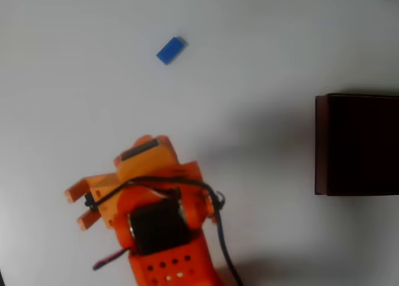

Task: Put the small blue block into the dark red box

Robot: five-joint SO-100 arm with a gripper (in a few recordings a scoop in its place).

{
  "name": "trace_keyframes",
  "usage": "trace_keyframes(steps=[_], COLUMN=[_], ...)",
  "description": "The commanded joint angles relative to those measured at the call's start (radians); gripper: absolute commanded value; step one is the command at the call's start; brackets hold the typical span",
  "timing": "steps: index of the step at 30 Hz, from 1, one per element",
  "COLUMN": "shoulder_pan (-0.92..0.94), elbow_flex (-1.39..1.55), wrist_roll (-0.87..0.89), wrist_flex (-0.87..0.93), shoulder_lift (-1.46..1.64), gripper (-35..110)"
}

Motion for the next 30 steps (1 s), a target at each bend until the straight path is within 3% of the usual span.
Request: trace_keyframes(steps=[1,11,20,30], shoulder_pan=[-0.021,-0.026,0.003,0.081], elbow_flex=[-0.071,-0.110,-0.377,-0.419], wrist_roll=[-0.064,-0.222,-0.265,-0.325], wrist_flex=[-0.034,-0.164,-0.137,-0.219], shoulder_lift=[-0.006,-0.086,-0.396,-0.486], gripper=[13,13,12,12])
